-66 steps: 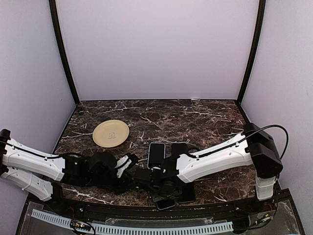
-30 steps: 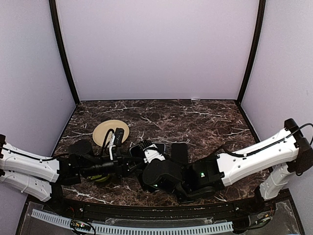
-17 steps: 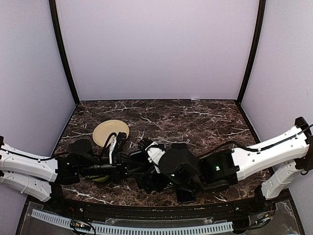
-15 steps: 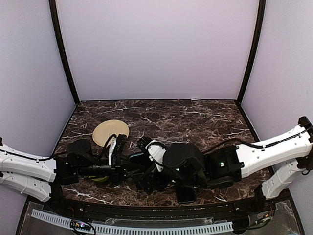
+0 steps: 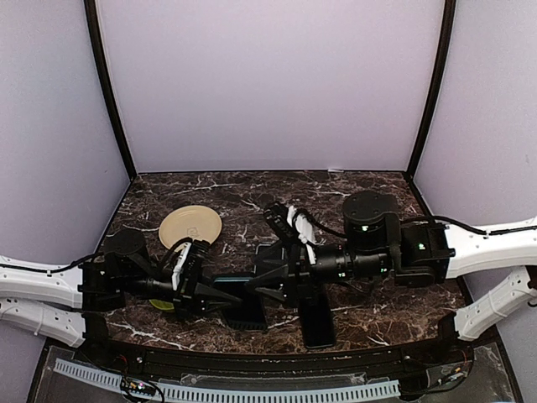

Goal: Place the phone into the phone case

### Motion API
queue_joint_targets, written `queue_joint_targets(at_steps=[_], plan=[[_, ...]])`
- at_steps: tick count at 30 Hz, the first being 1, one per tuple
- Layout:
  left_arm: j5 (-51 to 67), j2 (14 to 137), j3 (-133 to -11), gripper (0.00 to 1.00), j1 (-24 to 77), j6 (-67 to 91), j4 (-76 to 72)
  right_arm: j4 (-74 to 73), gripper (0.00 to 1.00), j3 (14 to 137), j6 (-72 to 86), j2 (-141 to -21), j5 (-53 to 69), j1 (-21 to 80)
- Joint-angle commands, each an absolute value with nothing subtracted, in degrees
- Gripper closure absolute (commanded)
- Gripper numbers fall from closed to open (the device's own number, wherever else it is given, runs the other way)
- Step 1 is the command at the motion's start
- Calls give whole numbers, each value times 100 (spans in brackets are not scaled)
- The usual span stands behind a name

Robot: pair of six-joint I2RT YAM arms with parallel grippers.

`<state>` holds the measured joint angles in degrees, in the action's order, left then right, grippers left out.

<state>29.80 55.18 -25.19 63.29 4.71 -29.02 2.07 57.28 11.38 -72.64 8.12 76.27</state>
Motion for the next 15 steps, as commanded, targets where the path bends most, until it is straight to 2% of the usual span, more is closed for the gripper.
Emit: queue_joint_targets(at_steps=[1, 4, 6, 15], plan=[[3334, 5498, -2914, 100, 6346, 179, -3169, 374, 37, 5872, 960, -7513, 1497, 7570], [3403, 5498, -2959, 100, 6348, 136, -3228, 336, 33, 5773, 992, -7415, 1618, 7558], [3459, 5539, -2970, 100, 6346, 143, -3294, 430, 37, 5665, 1028, -7347, 1597, 7554], [3792, 5730, -3162, 100, 6346, 66, -3355, 374, 94, 5948, 958, -7684, 1614, 7504]])
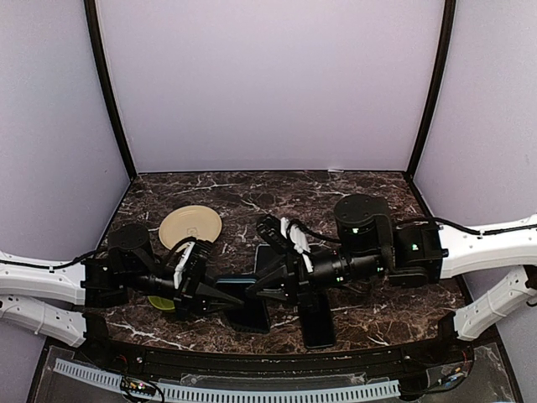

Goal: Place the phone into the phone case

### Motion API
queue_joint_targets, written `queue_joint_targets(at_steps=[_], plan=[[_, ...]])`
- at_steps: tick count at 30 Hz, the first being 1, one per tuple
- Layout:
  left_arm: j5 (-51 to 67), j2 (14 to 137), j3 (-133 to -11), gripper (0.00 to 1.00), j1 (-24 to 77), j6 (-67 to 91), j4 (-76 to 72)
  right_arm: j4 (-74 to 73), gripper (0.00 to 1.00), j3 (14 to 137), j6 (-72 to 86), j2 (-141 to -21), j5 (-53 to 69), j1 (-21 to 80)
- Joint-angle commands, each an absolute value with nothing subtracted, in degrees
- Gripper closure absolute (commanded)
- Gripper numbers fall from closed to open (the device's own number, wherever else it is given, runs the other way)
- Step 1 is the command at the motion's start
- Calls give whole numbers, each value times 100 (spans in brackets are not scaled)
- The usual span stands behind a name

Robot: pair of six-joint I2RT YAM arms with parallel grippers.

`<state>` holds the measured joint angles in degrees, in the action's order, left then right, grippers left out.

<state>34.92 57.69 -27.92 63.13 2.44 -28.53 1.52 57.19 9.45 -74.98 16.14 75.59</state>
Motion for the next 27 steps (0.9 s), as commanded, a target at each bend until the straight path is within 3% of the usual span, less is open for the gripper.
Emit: queue_joint_targets(at_steps=[1, 4, 5, 6, 8, 12, 17, 22, 25, 26, 27], plan=[[3799, 5713, -3177, 100, 6346, 64, -3405, 340, 100, 5971, 947, -7683, 1550, 7491], [3835, 5728, -3174, 99, 6346, 112, -3587, 380, 100, 6014, 924, -7595, 1318, 7477], [3834, 5769, -3173, 94, 6346, 139, -3650, 412, 100, 6050, 925, -7524, 1215, 7479], [3764, 5798, -3164, 75, 6346, 226, -3657, 433, 100, 6086, 923, -7465, 1108, 7479], [3618, 5875, -3062, 54, 6347, 406, -3668, 546, 100, 6101, 923, -7277, 932, 7479], [3269, 5865, -2586, 47, 6346, 675, -3788, 860, 100, 5966, 957, -6877, 879, 7472], [3023, 5689, -2410, 63, 6346, 731, -3767, 878, 100, 5945, 1013, -6746, 945, 7475], [3120, 5694, -2542, 99, 6346, 759, -3801, 891, 100, 5935, 1090, -6805, 989, 7467], [3014, 5638, -2485, 100, 6346, 1044, -4166, 789, 97, 5821, 1105, -6881, 1180, 7471], [3006, 5595, -2469, 100, 6346, 1120, -4421, 775, 65, 5731, 1157, -6917, 1230, 7471], [3015, 5575, -2430, 100, 6346, 1238, -4553, 790, 50, 5611, 1217, -6930, 1279, 7466]])
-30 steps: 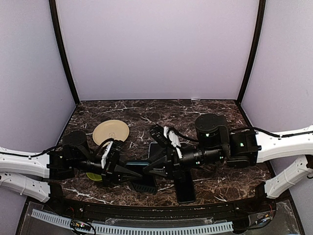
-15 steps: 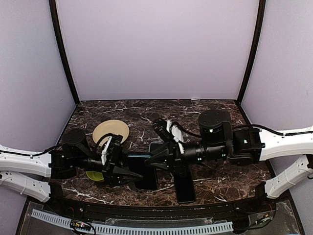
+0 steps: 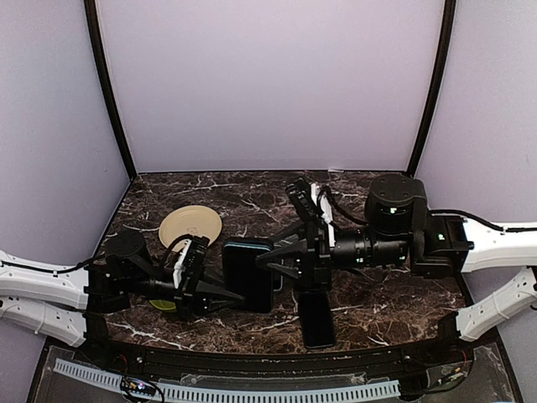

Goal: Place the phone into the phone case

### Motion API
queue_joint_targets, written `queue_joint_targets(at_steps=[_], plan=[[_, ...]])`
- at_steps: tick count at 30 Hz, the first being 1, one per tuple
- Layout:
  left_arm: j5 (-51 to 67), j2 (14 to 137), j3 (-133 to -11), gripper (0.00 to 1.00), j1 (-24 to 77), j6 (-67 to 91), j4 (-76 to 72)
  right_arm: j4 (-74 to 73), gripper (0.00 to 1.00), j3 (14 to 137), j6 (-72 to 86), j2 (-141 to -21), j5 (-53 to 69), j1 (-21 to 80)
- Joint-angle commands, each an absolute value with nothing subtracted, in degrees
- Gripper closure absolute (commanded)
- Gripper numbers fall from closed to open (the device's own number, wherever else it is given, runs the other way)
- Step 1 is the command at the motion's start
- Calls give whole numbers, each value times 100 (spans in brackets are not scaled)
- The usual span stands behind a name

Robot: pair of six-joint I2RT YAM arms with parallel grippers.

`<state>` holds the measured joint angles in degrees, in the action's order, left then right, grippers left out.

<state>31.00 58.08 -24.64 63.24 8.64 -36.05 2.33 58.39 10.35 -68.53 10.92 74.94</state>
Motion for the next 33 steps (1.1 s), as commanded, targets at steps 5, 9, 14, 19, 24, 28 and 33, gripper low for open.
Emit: queue_joint_targets(at_steps=[5, 9, 14, 19, 24, 28, 33], plan=[[3061, 5521, -2490, 100, 6346, 1356, -5019, 984, 26, 5125, 1549, -7177, 1743, 7479], [3074, 5564, -2574, 100, 6346, 1349, -5009, 1435, 60, 4887, 1709, -7284, 1859, 7488], [3068, 5581, -2595, 100, 6346, 1350, -4868, 1463, 100, 4904, 1634, -7220, 1677, 7488], [2959, 5650, -2793, 100, 6346, 1072, -4134, 1220, 87, 4995, 1530, -6993, 1396, 7484], [3131, 5600, -2771, 100, 6350, 856, -3784, 757, 24, 5189, 1200, -6604, 978, 7477], [3285, 5702, -2879, 100, 6407, 630, -3420, 797, 30, 5580, 917, -6700, 1093, 7471], [3338, 5835, -3017, 100, 6469, 535, -3246, 809, 81, 5903, 819, -7169, 1427, 7464]])
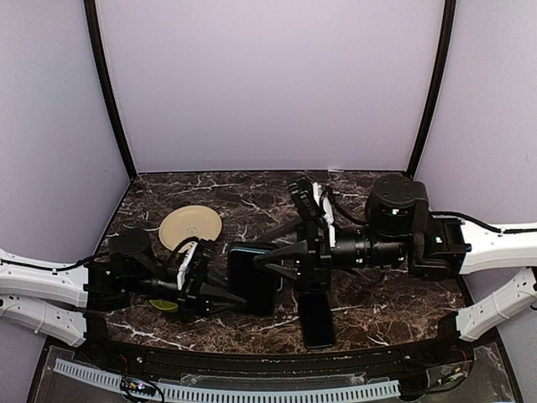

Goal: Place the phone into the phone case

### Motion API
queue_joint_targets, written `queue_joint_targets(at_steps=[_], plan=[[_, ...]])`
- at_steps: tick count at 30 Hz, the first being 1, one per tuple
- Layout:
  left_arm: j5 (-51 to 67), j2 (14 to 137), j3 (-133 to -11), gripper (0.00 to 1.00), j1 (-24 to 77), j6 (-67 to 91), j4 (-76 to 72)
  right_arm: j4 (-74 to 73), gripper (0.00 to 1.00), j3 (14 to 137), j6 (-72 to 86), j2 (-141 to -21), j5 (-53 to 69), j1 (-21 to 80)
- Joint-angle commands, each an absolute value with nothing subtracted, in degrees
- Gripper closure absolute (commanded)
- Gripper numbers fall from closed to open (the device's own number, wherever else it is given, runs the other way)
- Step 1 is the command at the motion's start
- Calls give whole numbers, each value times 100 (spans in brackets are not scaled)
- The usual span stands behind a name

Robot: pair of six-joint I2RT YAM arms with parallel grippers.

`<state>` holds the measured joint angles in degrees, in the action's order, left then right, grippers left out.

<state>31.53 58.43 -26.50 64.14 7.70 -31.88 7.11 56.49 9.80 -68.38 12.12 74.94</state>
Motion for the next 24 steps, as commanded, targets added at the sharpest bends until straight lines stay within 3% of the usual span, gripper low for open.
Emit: queue_joint_targets(at_steps=[1, 3, 4, 6, 11, 13, 14, 16, 19, 20, 21, 23, 24], plan=[[3339, 5844, -3046, 100, 6473, 518, -3223, 817, 96, 5921, 810, -7213, 1496, 7460], [3307, 5834, -3076, 97, 6486, 484, -3180, 849, 100, 5916, 830, -7254, 1594, 7454], [3204, 5802, -3080, 80, 6486, 502, -3203, 840, 100, 5903, 832, -7259, 1615, 7441], [2995, 5690, -3055, 61, 6486, 572, -3362, 839, 100, 5877, 860, -7245, 1656, 7443], [2552, 5485, -2918, 55, 6486, 670, -3704, 891, 100, 5884, 959, -7214, 1812, 7444], [2559, 5522, -2907, 68, 6486, 664, -3689, 924, 100, 5881, 975, -7199, 1818, 7444], [2613, 5547, -2931, 84, 6486, 666, -3655, 952, 100, 5880, 983, -7186, 1831, 7444], [2674, 5628, -3000, 98, 6486, 672, -3473, 979, 100, 5864, 998, -7145, 1828, 7443], [2682, 5648, -3035, 100, 6489, 661, -3290, 927, 100, 5806, 1009, -7075, 1747, 7436], [2651, 5628, -3015, 100, 6487, 655, -3297, 867, 95, 5771, 1015, -7049, 1659, 7434], [2581, 5571, -3006, 100, 6487, 653, -3345, 782, 75, 5719, 1022, -7016, 1528, 7435], [2495, 5474, -2992, 100, 6486, 607, -3418, 607, 49, 5552, 1014, -6933, 1361, 7435], [2478, 5440, -2989, 100, 6486, 593, -3441, 555, 44, 5442, 1013, -6896, 1315, 7436]])
